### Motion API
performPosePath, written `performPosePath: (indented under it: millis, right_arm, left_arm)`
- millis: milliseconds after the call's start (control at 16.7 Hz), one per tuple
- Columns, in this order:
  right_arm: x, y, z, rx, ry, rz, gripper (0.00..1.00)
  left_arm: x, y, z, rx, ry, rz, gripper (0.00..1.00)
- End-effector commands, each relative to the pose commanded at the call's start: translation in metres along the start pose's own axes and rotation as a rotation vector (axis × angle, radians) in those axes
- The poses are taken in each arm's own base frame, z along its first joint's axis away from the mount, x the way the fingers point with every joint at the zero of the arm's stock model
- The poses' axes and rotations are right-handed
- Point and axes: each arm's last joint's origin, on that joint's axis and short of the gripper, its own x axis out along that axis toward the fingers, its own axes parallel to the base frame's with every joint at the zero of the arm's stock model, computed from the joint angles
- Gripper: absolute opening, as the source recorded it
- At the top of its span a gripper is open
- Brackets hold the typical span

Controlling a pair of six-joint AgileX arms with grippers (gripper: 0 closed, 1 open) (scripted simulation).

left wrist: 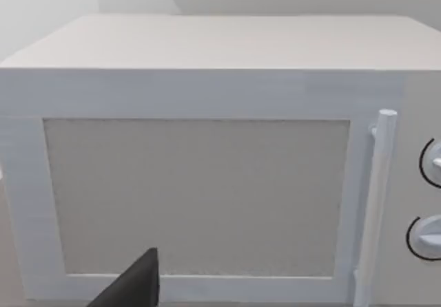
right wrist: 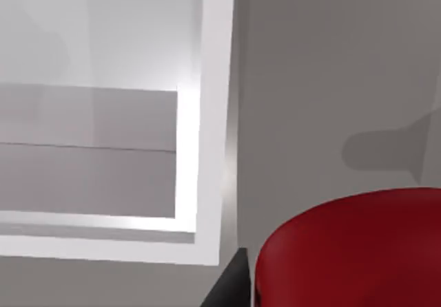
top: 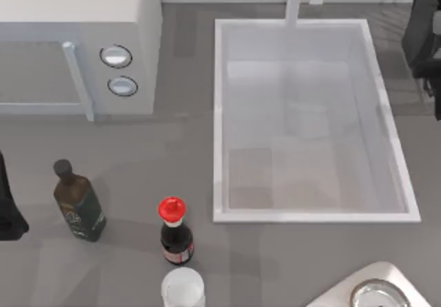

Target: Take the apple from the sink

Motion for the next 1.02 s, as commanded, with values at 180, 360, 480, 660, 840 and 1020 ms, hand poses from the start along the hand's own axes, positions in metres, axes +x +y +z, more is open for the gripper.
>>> performPosePath:
  millis: [180, 360, 480, 660, 840, 1020]
  right_arm:
    - [0.033, 0.002, 0.001, -0.011, 0.000, 0.009, 0.00]
    - [0.062, -0.005, -0.002, 0.014, 0.005, 0.004, 0.00]
    - [0.071, -0.013, -0.004, 0.043, 0.001, -0.007, 0.00]
    - [0.073, -0.016, -0.005, 0.056, -0.003, -0.013, 0.00]
    - [0.073, -0.016, -0.005, 0.056, -0.003, -0.013, 0.08]
    - [0.073, -0.016, -0.005, 0.056, -0.003, -0.013, 0.30]
  left_arm:
    - [0.000, 0.000, 0.000, 0.000, 0.000, 0.000, 1.00]
    - [0.000, 0.000, 0.000, 0.000, 0.000, 0.000, 1.00]
    - [0.000, 0.000, 0.000, 0.000, 0.000, 0.000, 1.00]
    - [0.000, 0.000, 0.000, 0.000, 0.000, 0.000, 1.00]
    - [0.000, 0.000, 0.000, 0.000, 0.000, 0.000, 1.00]
    - [0.000, 0.000, 0.000, 0.000, 0.000, 0.000, 1.00]
